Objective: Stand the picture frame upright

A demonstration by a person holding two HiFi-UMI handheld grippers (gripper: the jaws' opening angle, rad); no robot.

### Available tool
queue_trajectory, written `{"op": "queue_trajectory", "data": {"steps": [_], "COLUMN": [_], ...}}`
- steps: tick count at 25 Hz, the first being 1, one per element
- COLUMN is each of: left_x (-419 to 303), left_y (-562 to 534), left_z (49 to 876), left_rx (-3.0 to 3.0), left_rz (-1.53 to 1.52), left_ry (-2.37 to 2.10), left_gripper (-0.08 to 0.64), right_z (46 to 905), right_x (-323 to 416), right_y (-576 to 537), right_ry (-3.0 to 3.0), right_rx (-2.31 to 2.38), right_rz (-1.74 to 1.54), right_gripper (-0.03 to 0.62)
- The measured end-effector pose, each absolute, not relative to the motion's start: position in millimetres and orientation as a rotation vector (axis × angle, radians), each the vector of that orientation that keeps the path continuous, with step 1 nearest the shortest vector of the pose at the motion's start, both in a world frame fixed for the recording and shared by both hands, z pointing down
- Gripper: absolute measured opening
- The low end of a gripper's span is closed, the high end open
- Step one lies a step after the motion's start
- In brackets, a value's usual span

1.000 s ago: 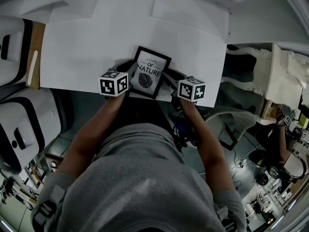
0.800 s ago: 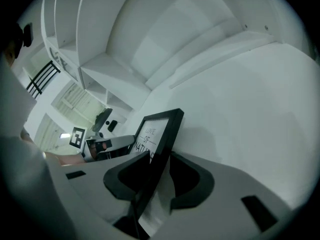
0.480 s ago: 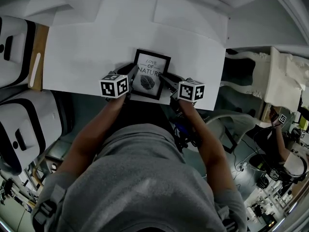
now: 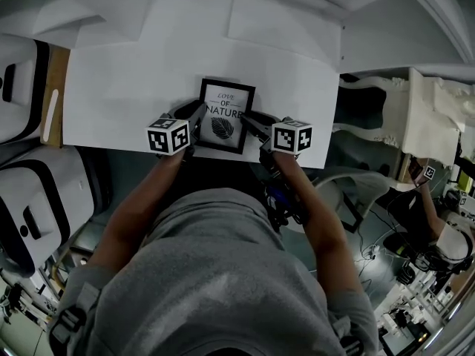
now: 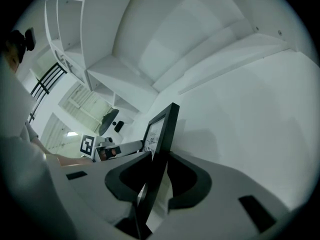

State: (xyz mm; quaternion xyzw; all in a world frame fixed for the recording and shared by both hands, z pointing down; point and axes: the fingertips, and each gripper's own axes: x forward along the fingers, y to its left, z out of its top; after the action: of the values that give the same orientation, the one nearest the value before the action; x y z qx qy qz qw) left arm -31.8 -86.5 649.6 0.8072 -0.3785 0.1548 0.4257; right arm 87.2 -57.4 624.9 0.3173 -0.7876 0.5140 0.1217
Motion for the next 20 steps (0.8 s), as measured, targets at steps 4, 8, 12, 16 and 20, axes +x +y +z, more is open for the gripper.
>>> {"op": "queue_trajectory", "data": {"steps": [4, 8, 12, 16, 20], "left_x": [-32.0, -30.8, -28.9, -24.5, -20.9], "left_y": [-85.3, -85.8, -91.1, -98.5, -101.2], "left_z": [646.8, 634.7, 620.5, 607.1, 592.3], "left_rx": [2.034, 2.077, 2.117, 2.144, 2.180], "left_rz": [0.355, 0.350, 0.318, 0.285, 0.279], "left_ry": [-0.923, -0.914, -0.925, -0.936, -0.946], "left_gripper": [0.075, 0.075, 0.075, 0.075, 0.075], "right_z": [616.5, 604.8, 592.4, 582.1, 570.8], "right_x": [86.4, 87.9, 90.8, 93.8, 97.7], "right_y": [-59.3, -59.5, -63.2, -66.9, -69.3], "right_ry": [-2.332, -2.372, -2.420, -2.459, -2.497], "right_rx": [0.919, 0.929, 0.933, 0.925, 0.937], "right_rz": [1.486, 1.486, 1.510, 1.436, 1.385], "right_gripper": [0.109, 0.100, 0.086, 0.084, 0.084]}}
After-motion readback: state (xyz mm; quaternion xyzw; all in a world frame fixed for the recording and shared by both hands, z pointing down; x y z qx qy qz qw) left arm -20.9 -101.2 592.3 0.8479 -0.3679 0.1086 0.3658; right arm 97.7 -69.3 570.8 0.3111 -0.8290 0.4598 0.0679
